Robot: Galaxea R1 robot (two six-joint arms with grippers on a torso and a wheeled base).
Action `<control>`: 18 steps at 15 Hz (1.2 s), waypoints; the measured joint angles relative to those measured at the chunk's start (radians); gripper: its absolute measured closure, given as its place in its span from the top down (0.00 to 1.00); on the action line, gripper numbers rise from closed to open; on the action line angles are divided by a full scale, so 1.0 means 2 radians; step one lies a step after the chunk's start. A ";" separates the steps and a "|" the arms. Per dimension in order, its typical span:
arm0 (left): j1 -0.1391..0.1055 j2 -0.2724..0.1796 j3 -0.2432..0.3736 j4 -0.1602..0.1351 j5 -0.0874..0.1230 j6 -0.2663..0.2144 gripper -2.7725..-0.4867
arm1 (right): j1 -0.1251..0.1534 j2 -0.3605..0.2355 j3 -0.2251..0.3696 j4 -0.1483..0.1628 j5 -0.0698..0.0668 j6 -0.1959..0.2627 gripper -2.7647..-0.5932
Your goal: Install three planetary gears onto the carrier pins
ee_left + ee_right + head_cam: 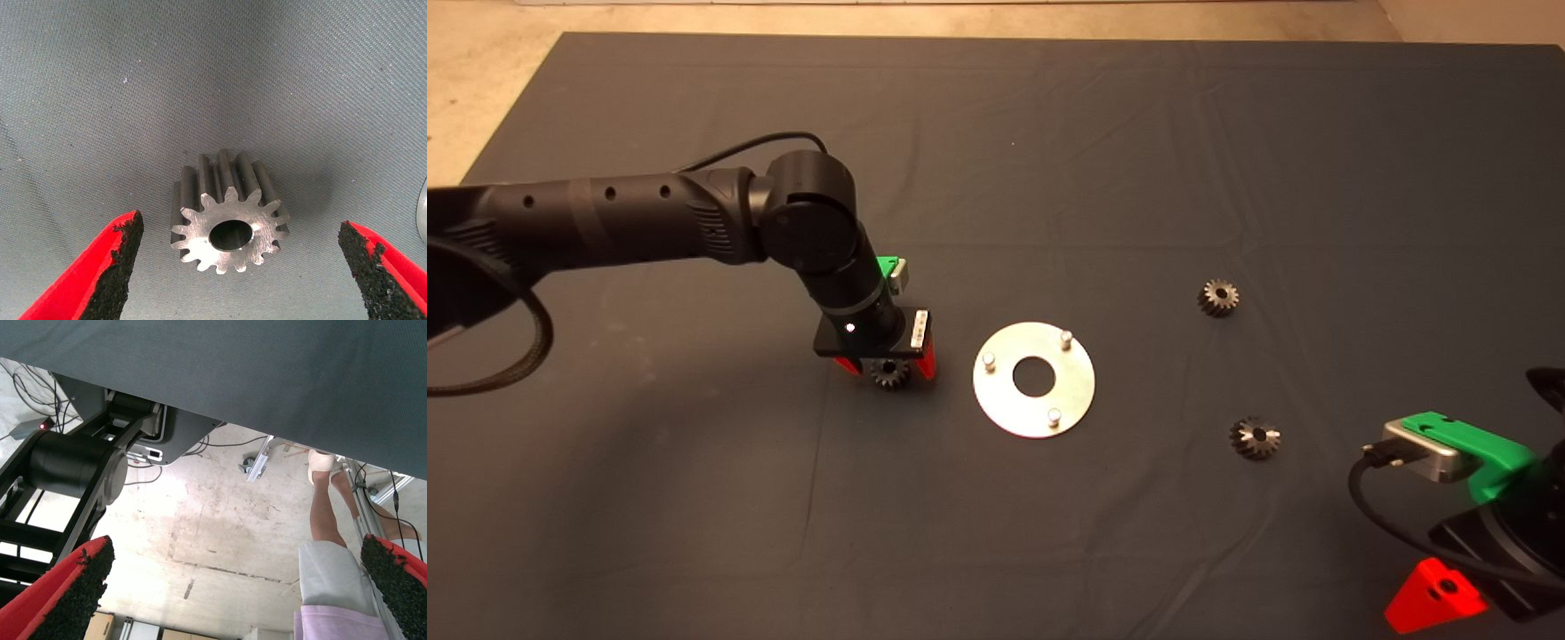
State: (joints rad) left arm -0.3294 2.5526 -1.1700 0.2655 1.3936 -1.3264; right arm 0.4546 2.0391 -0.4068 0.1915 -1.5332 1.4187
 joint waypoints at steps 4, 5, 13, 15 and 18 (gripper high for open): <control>0.010 0.000 0.000 0.000 0.001 0.000 0.70 | 0.000 0.000 0.000 0.000 0.000 0.000 0.99; 0.011 0.001 0.000 0.000 0.001 0.000 0.67 | 0.000 0.000 0.000 0.000 0.000 0.000 0.99; 0.011 0.003 -0.004 0.000 0.006 0.000 0.57 | 0.000 0.000 0.000 0.000 0.000 0.000 0.99; 0.011 0.004 -0.007 0.000 0.010 0.000 0.57 | 0.000 0.000 0.000 0.000 0.000 0.000 0.99; 0.011 0.004 -0.010 0.000 0.014 0.000 0.57 | 0.000 0.000 0.000 0.000 0.000 0.000 0.99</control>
State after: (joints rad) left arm -0.3079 2.5606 -1.1902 0.2660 1.4219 -1.3264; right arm 0.4545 2.0391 -0.4068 0.1915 -1.5332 1.4187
